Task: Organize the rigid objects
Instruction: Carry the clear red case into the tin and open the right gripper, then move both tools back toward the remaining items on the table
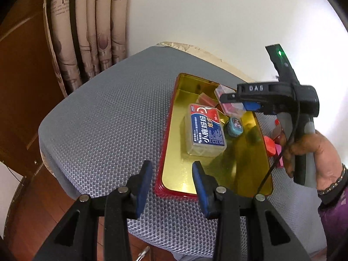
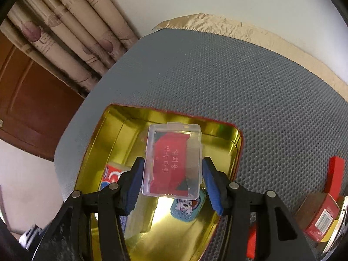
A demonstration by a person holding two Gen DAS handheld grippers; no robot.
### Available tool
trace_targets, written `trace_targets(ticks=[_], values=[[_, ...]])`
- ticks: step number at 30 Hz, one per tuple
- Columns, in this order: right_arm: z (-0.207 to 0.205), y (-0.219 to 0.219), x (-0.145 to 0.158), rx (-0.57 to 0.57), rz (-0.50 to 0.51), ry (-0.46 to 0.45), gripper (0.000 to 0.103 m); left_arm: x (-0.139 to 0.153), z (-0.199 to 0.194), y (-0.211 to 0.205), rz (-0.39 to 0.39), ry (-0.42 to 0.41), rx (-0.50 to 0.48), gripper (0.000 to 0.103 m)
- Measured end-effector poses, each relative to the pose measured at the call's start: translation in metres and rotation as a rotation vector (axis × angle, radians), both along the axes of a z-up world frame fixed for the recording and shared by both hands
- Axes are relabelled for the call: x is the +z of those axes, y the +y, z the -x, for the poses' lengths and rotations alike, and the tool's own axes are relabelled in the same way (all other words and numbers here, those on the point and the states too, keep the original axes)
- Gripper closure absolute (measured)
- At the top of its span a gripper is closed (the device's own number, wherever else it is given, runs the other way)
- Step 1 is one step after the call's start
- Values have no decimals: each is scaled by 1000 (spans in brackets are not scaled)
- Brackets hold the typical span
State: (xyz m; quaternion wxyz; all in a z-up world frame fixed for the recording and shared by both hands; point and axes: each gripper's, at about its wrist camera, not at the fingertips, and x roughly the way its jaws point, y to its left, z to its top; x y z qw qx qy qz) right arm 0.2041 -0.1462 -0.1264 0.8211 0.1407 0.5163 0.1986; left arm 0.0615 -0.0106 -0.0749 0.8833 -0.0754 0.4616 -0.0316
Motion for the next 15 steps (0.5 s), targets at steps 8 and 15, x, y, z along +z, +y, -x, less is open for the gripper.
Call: trace_targets(ticks=[8, 15], values=[[44, -46, 20, -106, -149, -125, 48, -1, -1, 0, -30, -2, 12, 64], [177, -145, 13, -352, 49, -328, 31, 0, 4, -10, -55, -17, -17, 64]])
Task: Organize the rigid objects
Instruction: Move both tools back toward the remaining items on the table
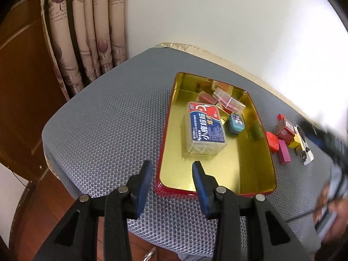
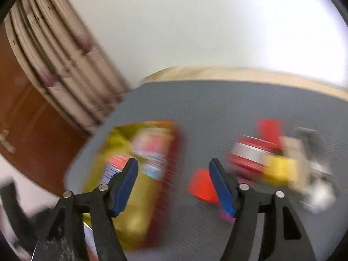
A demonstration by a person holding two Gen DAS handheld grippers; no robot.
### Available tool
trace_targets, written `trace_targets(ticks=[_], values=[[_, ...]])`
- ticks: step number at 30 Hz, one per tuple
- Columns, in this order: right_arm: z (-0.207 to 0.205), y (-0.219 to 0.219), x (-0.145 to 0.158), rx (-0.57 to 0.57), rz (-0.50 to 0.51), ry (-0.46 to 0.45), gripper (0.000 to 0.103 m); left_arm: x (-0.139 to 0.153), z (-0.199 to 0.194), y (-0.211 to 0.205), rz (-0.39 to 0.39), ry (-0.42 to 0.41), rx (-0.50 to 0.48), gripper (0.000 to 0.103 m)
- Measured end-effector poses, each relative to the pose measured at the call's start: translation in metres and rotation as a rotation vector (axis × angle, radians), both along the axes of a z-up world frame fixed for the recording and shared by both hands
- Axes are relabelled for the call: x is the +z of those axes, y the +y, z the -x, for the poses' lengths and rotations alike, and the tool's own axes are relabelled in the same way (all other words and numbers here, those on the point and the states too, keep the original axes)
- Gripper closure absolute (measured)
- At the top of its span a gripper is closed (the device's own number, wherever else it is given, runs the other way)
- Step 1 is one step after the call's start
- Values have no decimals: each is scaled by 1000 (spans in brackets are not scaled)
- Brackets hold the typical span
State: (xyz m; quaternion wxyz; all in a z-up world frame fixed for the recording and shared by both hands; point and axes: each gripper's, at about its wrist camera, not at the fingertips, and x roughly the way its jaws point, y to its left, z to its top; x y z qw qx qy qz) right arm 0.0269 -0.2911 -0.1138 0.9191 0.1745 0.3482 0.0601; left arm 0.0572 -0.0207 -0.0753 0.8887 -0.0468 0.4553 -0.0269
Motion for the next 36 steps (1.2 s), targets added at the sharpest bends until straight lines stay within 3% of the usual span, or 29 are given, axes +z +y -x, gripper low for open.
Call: trace_targets(ticks=[4, 8, 11, 18, 24, 28, 36], values=[[56, -55, -43, -206, 289, 83, 29, 5, 7, -15, -3, -23, -63, 64], [88, -99, -74, -314, 374, 140, 29, 18, 20, -41, -5, -66, -173, 64], [99, -110, -87, -341, 413, 132, 29, 27, 32, -71, 14, -73, -289, 64], [107, -129, -85, -308, 288, 73, 27, 22, 11, -158, 182, 76, -470, 64], [117, -138, -83, -328, 137, 24, 27, -7, -21, -224, 129, 120, -455, 64], [119, -140, -83, -300, 99, 2, 27, -35, -46, -241, 117, 197, -439, 64], [115, -141, -85, -259, 53, -7, 27, -59, -67, -250, 120, 242, -399, 64]])
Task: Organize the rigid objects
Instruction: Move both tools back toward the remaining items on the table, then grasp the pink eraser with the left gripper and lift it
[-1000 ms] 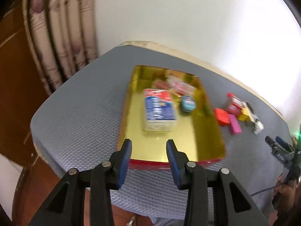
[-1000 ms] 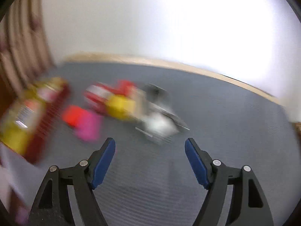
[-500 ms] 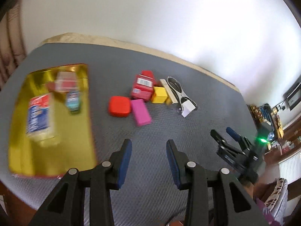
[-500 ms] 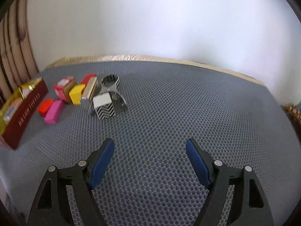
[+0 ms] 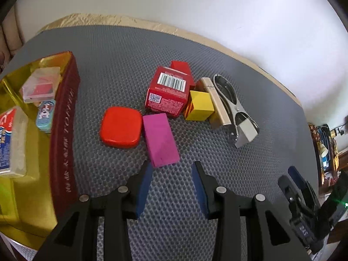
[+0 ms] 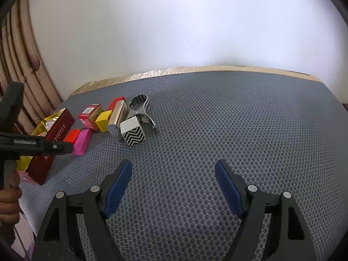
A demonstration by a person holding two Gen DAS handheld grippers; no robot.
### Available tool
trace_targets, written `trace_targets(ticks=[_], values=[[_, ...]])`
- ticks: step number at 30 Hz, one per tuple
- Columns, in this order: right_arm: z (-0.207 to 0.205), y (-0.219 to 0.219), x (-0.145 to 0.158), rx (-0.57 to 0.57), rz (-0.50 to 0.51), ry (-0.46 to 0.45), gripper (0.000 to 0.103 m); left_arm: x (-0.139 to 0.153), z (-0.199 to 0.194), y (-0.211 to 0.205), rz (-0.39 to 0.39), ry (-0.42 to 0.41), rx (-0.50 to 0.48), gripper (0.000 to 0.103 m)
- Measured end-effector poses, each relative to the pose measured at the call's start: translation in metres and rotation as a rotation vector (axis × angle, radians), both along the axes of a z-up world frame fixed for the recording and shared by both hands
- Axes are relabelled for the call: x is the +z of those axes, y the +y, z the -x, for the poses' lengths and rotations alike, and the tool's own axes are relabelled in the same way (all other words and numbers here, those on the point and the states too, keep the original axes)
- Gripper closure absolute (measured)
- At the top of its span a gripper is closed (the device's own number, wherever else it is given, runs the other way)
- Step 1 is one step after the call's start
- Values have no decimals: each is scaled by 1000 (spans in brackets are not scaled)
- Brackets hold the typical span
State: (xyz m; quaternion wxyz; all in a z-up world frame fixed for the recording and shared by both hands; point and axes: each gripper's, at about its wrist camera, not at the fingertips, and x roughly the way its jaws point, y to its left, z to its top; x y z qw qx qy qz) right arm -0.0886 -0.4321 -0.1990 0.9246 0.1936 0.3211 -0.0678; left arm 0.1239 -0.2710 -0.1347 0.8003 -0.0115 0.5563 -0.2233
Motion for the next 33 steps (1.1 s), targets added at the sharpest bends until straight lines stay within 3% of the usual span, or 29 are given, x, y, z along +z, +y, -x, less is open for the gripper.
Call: trace_targets(ticks=[13, 25, 33], values=[[-4, -1, -4, 39, -43, -5, 27, -24, -32, -19, -14, 35, 35, 64], [-5, 0, -7, 46, -58, 10, 27, -28, -65, -23, -8, 60, 106, 64], [-6, -2, -9, 36, -66, 22, 26, -23, -50, -12, 20, 26, 108, 70]])
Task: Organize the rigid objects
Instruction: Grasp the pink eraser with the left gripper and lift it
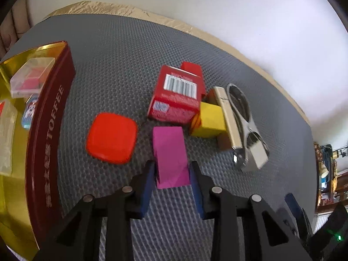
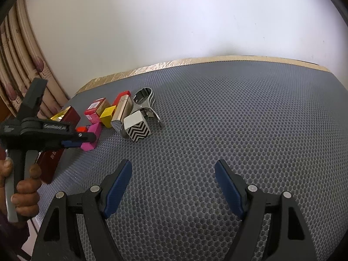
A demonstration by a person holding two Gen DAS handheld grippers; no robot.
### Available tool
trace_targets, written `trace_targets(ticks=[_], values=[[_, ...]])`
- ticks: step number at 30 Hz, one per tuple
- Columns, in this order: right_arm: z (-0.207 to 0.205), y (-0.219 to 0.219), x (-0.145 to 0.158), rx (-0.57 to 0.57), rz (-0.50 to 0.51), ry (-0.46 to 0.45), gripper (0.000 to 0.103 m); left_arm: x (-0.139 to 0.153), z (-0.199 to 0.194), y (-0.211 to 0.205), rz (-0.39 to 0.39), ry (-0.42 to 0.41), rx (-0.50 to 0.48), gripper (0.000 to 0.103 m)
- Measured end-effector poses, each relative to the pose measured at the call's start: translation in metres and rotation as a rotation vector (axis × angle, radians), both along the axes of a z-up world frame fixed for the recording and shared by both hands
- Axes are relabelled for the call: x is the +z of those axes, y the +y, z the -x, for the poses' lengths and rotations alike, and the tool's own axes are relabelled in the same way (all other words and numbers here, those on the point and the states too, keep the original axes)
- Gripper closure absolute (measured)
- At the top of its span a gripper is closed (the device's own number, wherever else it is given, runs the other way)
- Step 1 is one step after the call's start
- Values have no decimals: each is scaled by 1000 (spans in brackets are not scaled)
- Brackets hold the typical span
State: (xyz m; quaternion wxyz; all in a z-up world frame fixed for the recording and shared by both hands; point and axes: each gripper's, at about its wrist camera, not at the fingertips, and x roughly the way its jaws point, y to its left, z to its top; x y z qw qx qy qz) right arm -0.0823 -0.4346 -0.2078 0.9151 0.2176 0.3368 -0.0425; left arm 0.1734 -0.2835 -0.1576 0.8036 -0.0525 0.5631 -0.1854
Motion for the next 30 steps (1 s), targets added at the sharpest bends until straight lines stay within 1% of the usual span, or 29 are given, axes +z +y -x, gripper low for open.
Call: trace_targets(ticks=[3, 5, 6, 7, 9, 12, 14, 16, 18, 20, 21, 22, 23, 24, 25, 27, 30], values=[[0, -3, -1, -7, -11, 7, 26, 13, 19, 10, 8, -44, -18, 71], [1, -3, -2, -7, -16, 11, 26, 25, 31, 20, 27, -63, -21, 71], [1, -3, -2, -8, -14, 13, 26, 31, 37, 26, 32, -74, -18, 77], [1, -3, -1, -9, -10, 14, 26, 38, 43, 34, 35, -89, -17, 103], [2, -1, -1, -7, -3, 11, 26, 49, 55, 50, 48, -101, -15, 103], [3, 1, 2, 0, 14, 1, 26, 56, 71, 74, 60, -106, 14, 103], [3, 3, 3, 11, 27, 1, 26, 75, 93, 87, 84, -119, 33, 103], [3, 6, 4, 9, 45, 5, 26, 77, 94, 95, 84, -127, 41, 103], [3, 8, 4, 11, 54, 8, 26, 81, 95, 99, 86, -103, -5, 103], [3, 9, 5, 6, 66, 4, 26, 72, 100, 86, 64, -61, -80, 101], [2, 9, 4, 3, 69, 10, 26, 69, 105, 80, 58, -54, -102, 94], [0, 8, 3, 1, 67, 22, 26, 64, 110, 69, 47, -66, -124, 86], [-1, 7, 2, 0, 63, 28, 26, 62, 114, 63, 36, -91, -141, 81], [-1, 6, 2, -1, 57, 29, 26, 63, 118, 60, 13, -111, -161, 72], [0, 5, 1, 0, 52, 27, 26, 58, 117, 52, -11, -105, -173, 67], [1, 3, 1, 4, 39, 23, 26, 48, 112, 45, 3, -80, -185, 67], [2, 2, 0, 12, 26, 19, 26, 35, 102, 36, -28, -48, -173, 67]])
